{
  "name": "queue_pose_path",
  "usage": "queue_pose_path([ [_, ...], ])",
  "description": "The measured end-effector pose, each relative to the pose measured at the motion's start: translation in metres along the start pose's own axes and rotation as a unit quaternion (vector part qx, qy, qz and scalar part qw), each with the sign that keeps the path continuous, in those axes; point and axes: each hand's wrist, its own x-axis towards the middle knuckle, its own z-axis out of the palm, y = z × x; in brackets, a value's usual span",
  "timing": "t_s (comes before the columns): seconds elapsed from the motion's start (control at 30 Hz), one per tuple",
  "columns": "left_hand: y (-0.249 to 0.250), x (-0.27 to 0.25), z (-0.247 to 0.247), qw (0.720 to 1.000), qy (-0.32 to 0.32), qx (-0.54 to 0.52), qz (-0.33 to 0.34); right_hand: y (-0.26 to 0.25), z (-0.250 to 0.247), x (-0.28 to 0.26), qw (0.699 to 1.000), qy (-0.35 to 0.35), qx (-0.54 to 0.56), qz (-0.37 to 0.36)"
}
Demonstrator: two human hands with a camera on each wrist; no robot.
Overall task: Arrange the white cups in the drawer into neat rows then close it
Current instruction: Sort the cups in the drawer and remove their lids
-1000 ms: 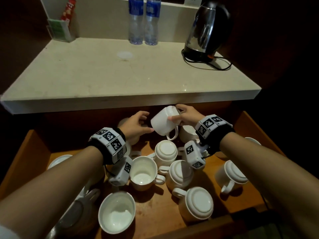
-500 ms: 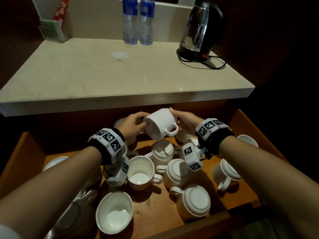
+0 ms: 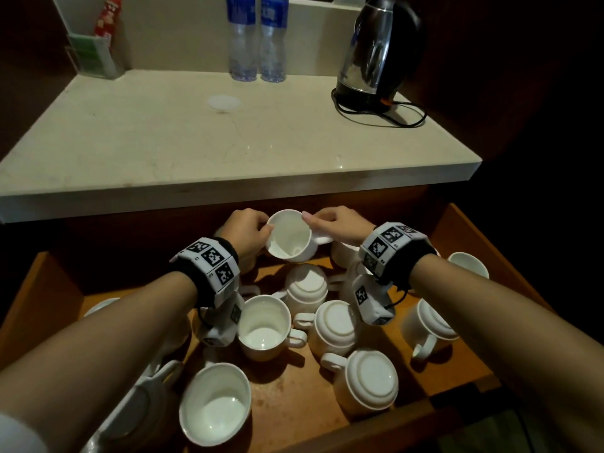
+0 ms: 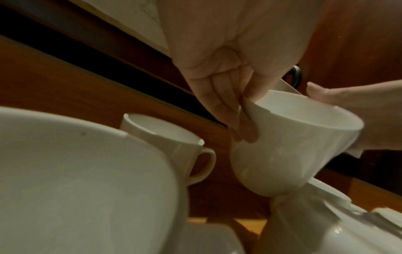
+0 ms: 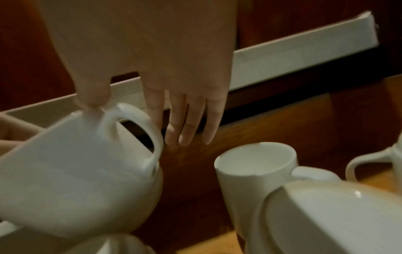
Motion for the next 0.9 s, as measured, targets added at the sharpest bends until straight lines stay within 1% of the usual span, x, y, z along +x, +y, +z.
queue_pose_path([
  [0.07, 0.000, 0.000, 0.000, 1.000, -0.005, 0.004, -0.011, -0.001, -0.001, 0.001, 0.998, 0.042, -0.048, -0.022],
  [0.17, 0.004, -0.001, 0.003, 0.999, -0.020, 0.006, -0.026, -0.003, 0.004, 0.004, 0.992, 0.037, -0.116, -0.023],
  [0.23, 0.009, -0.003, 0.006, 0.999, -0.031, 0.006, -0.042, -0.003, 0.010, 0.006, 0.989, 0.049, -0.137, -0.014],
  [0.33, 0.011, 0.001, 0.010, 0.997, -0.047, -0.012, -0.053, -0.002, 0.014, 0.008, 0.988, 0.087, -0.130, 0.011],
  [0.4, 0.007, 0.007, 0.011, 0.993, -0.068, -0.064, -0.068, 0.001, 0.017, 0.010, 0.989, 0.082, -0.116, 0.045],
  [0.47, 0.003, 0.009, 0.013, 0.983, -0.095, -0.126, -0.098, 0.007, 0.021, 0.014, 0.990, 0.065, -0.102, 0.078],
  [0.53, -0.002, 0.009, 0.016, 0.974, -0.121, -0.155, -0.113, 0.010, 0.025, 0.019, 0.989, 0.057, -0.097, 0.095],
  [0.6, -0.003, 0.006, 0.018, 0.973, -0.141, -0.148, -0.103, 0.010, 0.029, 0.023, 0.988, 0.051, -0.104, 0.105],
  [0.77, -0.002, -0.001, 0.020, 0.981, -0.162, -0.083, -0.070, 0.007, 0.036, 0.031, 0.979, 0.042, -0.154, 0.127],
  [0.83, -0.003, -0.002, 0.021, 0.981, -0.176, -0.059, -0.054, 0.009, 0.037, 0.031, 0.978, 0.040, -0.162, 0.124],
  [0.9, -0.003, -0.001, 0.020, 0.982, -0.178, -0.046, -0.048, 0.008, 0.036, 0.028, 0.977, 0.032, -0.184, 0.105],
])
